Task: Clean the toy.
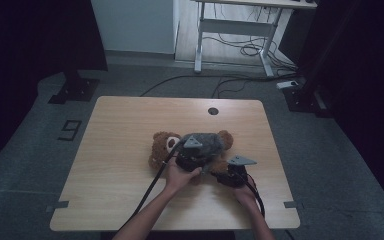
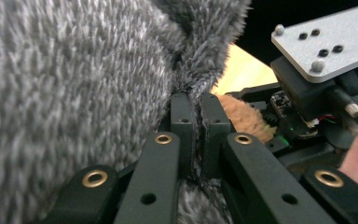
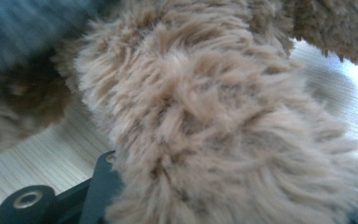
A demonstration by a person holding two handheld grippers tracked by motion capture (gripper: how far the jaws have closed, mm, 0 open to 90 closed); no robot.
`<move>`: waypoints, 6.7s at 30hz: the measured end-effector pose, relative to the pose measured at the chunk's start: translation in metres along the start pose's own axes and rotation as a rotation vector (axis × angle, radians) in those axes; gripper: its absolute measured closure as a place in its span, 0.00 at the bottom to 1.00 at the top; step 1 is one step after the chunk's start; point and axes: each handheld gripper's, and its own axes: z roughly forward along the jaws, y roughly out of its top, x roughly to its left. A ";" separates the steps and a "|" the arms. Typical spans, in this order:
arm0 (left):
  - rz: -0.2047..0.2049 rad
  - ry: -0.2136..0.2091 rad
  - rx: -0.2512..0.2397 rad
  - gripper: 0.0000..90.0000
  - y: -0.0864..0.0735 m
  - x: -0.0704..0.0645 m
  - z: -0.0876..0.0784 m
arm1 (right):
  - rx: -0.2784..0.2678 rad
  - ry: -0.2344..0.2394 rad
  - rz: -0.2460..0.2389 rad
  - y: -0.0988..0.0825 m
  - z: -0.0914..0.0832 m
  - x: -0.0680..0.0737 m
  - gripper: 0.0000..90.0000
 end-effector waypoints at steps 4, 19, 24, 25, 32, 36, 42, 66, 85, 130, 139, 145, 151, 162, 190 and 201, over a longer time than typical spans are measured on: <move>-0.001 0.088 -0.019 0.95 -0.006 0.017 -0.031 | 0.001 0.002 0.001 0.000 0.000 0.000 0.61; -0.067 0.230 -0.084 0.95 -0.034 0.062 -0.097 | 0.007 0.003 -0.005 0.000 0.000 0.000 0.61; -0.105 0.265 -0.061 0.95 -0.049 0.077 -0.102 | 0.007 0.002 -0.004 0.000 0.000 0.000 0.61; -0.115 0.270 -0.055 0.95 -0.052 0.081 -0.103 | 0.007 0.002 -0.004 0.000 0.000 0.000 0.61; -0.177 0.329 -0.006 0.95 -0.072 0.107 -0.108 | 0.007 0.002 -0.002 0.000 0.000 0.000 0.60; -0.188 0.342 0.010 0.95 -0.079 0.113 -0.111 | 0.007 0.001 0.000 0.000 0.000 0.000 0.60; -0.165 0.373 -0.034 0.95 -0.080 0.113 -0.137 | 0.010 0.005 0.007 0.000 0.000 -0.001 0.60; -0.196 0.422 -0.164 0.96 -0.145 0.112 -0.238 | 0.013 0.008 0.012 0.000 0.000 -0.001 0.58; -0.120 0.358 -0.287 0.95 -0.122 0.086 -0.264 | 0.014 0.008 0.015 0.000 0.000 -0.002 0.58; -0.173 0.237 -0.183 0.93 -0.102 0.092 -0.233 | 0.016 0.010 0.019 0.000 0.001 -0.002 0.58; -0.158 0.226 0.023 0.93 -0.120 0.093 -0.163 | 0.017 0.012 0.017 0.000 0.001 -0.003 0.58; -0.163 0.232 0.101 0.93 -0.134 0.095 -0.147 | 0.017 0.009 0.015 0.000 0.001 -0.002 0.58; -0.171 0.275 0.113 0.93 -0.147 0.100 -0.160 | 0.017 0.010 0.016 0.000 0.001 -0.003 0.58; -0.219 0.319 0.083 0.92 -0.165 0.114 -0.192 | 0.020 0.004 0.017 0.000 0.001 -0.002 0.53; 0.020 0.229 -0.123 0.36 -0.090 0.031 -0.192 | -0.144 -0.021 0.004 0.009 -0.061 0.010 0.17; 0.000 0.198 -0.057 0.37 -0.110 0.022 -0.171 | -0.183 -0.023 0.013 -0.013 -0.094 0.014 0.22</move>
